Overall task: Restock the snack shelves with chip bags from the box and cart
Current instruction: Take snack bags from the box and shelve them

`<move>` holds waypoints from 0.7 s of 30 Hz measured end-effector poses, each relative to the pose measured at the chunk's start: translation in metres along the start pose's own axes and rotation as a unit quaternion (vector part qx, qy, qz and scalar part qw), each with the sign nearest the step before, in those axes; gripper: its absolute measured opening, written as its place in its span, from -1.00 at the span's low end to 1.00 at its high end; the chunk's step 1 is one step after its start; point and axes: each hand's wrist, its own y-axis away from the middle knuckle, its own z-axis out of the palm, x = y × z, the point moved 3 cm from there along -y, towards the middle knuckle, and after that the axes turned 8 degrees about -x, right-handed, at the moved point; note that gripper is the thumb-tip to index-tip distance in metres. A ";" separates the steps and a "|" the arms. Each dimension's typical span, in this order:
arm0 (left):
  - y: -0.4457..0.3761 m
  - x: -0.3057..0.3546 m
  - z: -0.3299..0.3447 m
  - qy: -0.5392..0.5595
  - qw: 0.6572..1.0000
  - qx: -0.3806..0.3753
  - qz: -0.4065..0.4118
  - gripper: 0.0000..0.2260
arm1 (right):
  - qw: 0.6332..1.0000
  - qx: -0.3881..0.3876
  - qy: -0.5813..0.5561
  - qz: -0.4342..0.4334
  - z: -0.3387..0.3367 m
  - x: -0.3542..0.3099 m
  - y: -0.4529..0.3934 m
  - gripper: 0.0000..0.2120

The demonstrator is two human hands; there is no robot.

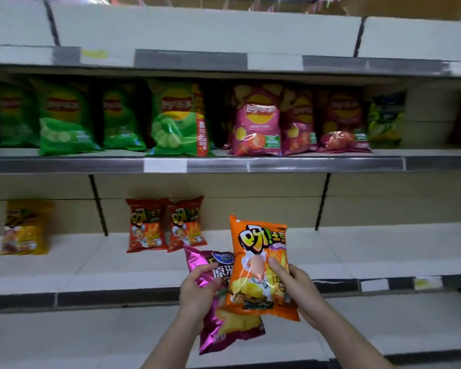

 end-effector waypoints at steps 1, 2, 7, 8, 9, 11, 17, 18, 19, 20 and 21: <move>-0.008 -0.003 0.007 0.001 1.000 -0.004 0.000 -0.76 | 1.000 0.009 -0.004 0.001 -0.012 0.003 -0.006 -0.44; -0.016 -0.005 0.015 -0.001 1.000 -0.009 0.000 -0.77 | 1.000 0.018 -0.009 0.003 -0.026 0.005 -0.014 -0.46; -0.064 -0.006 0.057 0.005 1.000 -0.003 0.005 -0.77 | 0.998 0.055 -0.023 0.010 -0.102 0.015 -0.067 -0.49; -0.075 -0.005 0.068 0.008 1.000 0.004 0.007 -0.77 | 0.997 0.066 -0.028 0.013 -0.120 0.018 -0.078 -0.46; -0.083 -0.002 0.075 0.007 1.000 0.011 0.013 -0.77 | 0.997 0.077 -0.029 0.012 -0.135 0.019 -0.089 -0.42; -0.106 0.000 0.104 -0.008 1.000 0.021 0.015 -0.77 | 0.995 0.097 -0.032 0.013 -0.177 0.024 -0.112 -0.42; -0.165 0.010 0.178 0.016 1.000 0.015 0.022 -0.77 | 0.996 0.092 0.008 0.003 -0.270 0.027 -0.186 -0.68; -0.173 0.009 0.186 0.023 0.999 0.015 0.024 -0.76 | 0.996 0.091 0.021 0.005 -0.280 0.028 -0.199 -0.73; -0.180 0.009 0.193 0.029 0.999 0.016 0.025 -0.76 | 0.995 0.089 0.035 0.009 -0.290 0.030 -0.212 -0.77; -0.186 0.008 0.198 0.030 0.999 0.019 0.027 -0.76 | 0.995 0.084 0.049 0.007 -0.298 0.032 -0.224 -0.79; -0.190 0.009 0.201 0.027 0.999 0.022 0.027 -0.76 | 0.995 0.077 0.058 0.001 -0.303 0.035 -0.235 -0.80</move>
